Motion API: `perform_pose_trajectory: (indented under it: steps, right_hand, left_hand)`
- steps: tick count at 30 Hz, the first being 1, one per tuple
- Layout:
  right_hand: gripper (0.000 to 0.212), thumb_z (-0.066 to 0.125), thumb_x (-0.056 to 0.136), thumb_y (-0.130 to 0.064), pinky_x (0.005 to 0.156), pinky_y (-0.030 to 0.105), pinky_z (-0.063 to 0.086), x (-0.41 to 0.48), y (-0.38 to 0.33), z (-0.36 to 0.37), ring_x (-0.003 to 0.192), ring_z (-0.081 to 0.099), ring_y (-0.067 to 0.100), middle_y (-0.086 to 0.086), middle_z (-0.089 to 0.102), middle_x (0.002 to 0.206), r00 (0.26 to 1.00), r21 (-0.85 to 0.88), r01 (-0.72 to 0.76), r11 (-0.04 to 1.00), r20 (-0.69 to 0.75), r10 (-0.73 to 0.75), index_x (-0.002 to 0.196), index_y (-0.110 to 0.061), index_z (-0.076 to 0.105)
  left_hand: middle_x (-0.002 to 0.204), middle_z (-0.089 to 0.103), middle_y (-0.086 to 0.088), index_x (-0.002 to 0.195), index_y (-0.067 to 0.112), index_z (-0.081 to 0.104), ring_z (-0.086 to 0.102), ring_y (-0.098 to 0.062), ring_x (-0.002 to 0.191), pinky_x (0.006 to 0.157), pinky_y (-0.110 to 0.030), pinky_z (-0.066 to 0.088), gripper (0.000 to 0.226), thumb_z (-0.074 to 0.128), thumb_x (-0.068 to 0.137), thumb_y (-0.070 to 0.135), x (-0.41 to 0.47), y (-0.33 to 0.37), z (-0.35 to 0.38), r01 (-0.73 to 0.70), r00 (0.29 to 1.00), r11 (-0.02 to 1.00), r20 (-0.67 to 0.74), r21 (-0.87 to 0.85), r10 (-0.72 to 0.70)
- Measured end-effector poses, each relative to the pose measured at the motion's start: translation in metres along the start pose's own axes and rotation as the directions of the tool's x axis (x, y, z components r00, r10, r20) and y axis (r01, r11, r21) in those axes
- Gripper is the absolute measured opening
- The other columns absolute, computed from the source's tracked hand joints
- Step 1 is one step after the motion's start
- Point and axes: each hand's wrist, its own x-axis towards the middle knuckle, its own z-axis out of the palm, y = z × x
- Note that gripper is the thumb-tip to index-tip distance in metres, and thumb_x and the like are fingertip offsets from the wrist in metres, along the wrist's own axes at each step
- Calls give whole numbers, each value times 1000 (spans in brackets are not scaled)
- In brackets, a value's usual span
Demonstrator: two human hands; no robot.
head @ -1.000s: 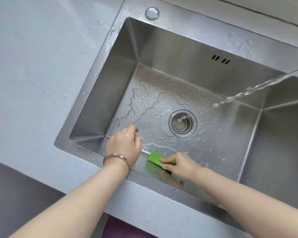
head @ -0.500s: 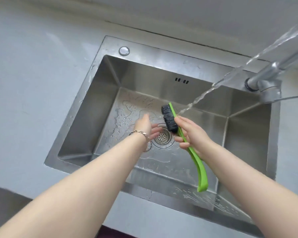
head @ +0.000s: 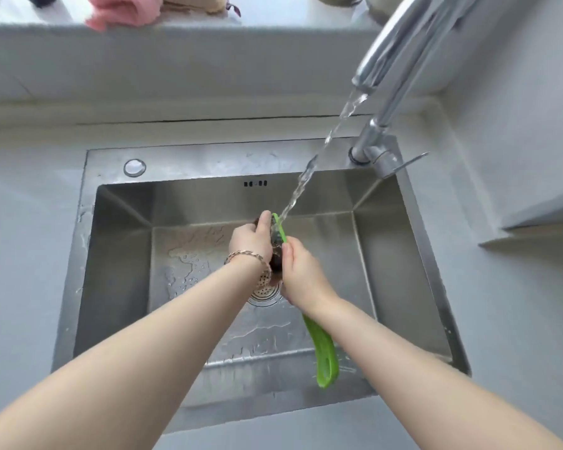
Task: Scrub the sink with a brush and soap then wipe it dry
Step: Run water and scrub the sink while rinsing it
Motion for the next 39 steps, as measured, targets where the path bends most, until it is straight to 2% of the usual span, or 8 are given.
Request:
perform_pose_trajectory:
  steps: [4,8,13,18,23,31,36,39]
  right_hand:
    - [34,19,104,-23,31,14,26,-4,1,3,31,44,10,16,56,65,969,617,-244,748,119,218,86,-12,46]
    - [43,29,103,-33,39,18,44,-25,9,7,41,56,14,11,63,65,924,745,-362,560,207,322,83,-7,57]
    - [42,40,98,-38,73,31,51,-46,50,-19,74,63,25,13,68,83,906,-18,-421,907,-54,419,73,-11,62]
    - [30,54,83,-17,93,43,47,-54,121,-91,108,60,34,15,64,118,833,-670,-317,671,-535,-141,107,-4,68]
    - [59,37,98,-36,118,35,6,-35,164,-132,146,9,18,1,11,158,937,-729,-304,613,-346,52,149,-14,18]
    - [64,22,89,-43,113,36,16,-28,191,-133,142,26,24,4,31,152,902,-714,-221,664,-409,-139,144,-15,36]
    - [59,28,90,-37,109,31,13,-26,194,-132,138,33,27,7,37,149,885,-726,-202,657,-423,-196,141,-12,41]
    - [56,30,90,-35,108,31,14,-25,196,-131,137,35,28,8,39,147,879,-734,-192,652,-424,-219,140,-10,43]
  left_hand:
    - [64,47,-5,87,10,56,42,-15,45,44,-21,37,45,41,92,53,-6,-24,-7,254,909,880,411,-402,-74]
    - [41,45,-3,64,9,60,45,-18,30,38,-17,41,66,29,91,62,-21,-30,4,369,756,875,649,-314,-86]
    - [78,63,-10,95,12,48,65,-22,62,59,-33,55,25,42,97,36,-32,-25,36,-7,854,951,492,-309,167]
    - [95,55,-11,116,9,44,51,-27,86,71,-31,37,34,25,100,34,-26,-33,68,-519,722,832,623,198,302]
    - [134,44,-13,144,22,24,47,-26,118,96,-27,35,48,35,99,35,-17,-79,99,-642,548,718,815,268,186]
    - [119,42,9,139,52,10,49,-17,111,99,-29,36,49,17,90,48,-32,-134,98,-863,92,505,983,-1,161]
    - [134,30,28,126,53,15,28,13,126,104,-3,16,34,14,93,55,-36,-148,76,-741,56,656,960,-144,274]
    - [139,34,18,134,47,20,35,0,127,106,-11,21,38,21,97,37,-26,-164,91,-773,85,633,982,-42,169]
